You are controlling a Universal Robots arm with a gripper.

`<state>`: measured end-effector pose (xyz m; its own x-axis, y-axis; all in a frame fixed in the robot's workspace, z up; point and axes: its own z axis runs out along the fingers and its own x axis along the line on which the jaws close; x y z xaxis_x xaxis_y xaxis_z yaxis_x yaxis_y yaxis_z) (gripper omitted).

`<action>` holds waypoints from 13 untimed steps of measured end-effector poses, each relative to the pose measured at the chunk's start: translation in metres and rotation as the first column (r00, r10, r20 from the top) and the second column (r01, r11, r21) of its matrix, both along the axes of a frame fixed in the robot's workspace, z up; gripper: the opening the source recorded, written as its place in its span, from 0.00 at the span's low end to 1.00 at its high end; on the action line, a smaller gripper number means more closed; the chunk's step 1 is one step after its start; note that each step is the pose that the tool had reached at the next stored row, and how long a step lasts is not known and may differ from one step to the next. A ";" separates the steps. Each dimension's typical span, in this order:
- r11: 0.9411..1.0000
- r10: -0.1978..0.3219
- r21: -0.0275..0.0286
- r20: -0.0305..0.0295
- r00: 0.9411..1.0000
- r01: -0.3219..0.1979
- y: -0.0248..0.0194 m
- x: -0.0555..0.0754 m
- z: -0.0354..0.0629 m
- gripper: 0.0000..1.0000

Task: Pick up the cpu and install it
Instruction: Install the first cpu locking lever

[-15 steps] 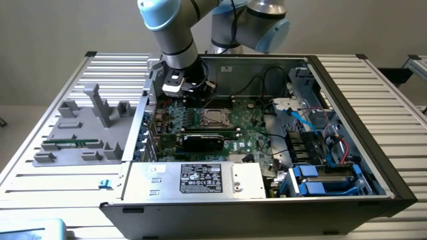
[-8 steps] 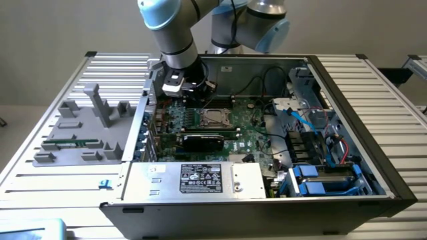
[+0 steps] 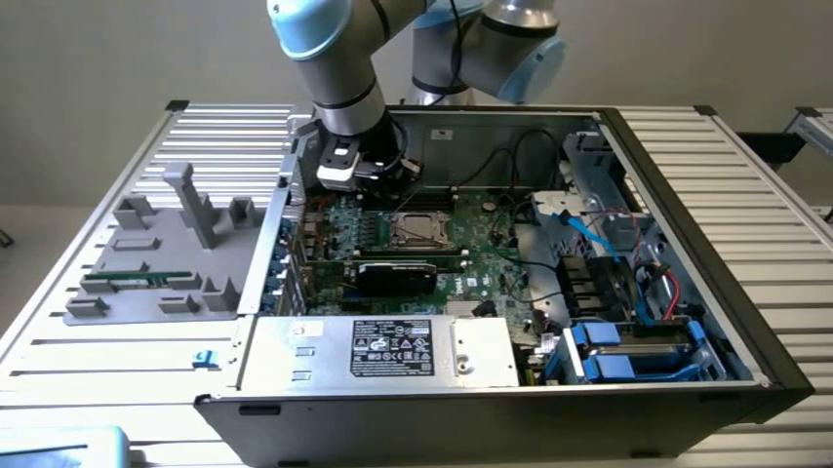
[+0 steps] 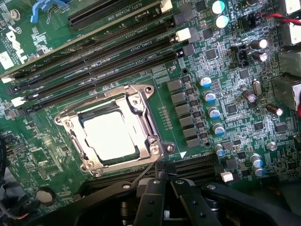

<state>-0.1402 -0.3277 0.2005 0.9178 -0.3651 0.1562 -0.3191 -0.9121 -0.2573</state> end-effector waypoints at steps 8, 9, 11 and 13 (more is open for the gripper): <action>1.000 0.000 0.019 0.028 1.000 0.000 -0.0009 -0.001 -0.0001 0.11; 1.000 0.000 0.019 0.033 0.999 0.000 -0.0012 -0.002 -0.0001 0.11; 1.000 0.000 0.020 0.042 0.999 -0.001 -0.0014 -0.002 -0.0002 0.11; 1.000 0.000 0.020 0.044 0.999 -0.001 -0.0013 -0.003 -0.0009 0.11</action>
<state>-0.1436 -0.3290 0.1996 0.9104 -0.3682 0.1887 -0.3069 -0.9068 -0.2889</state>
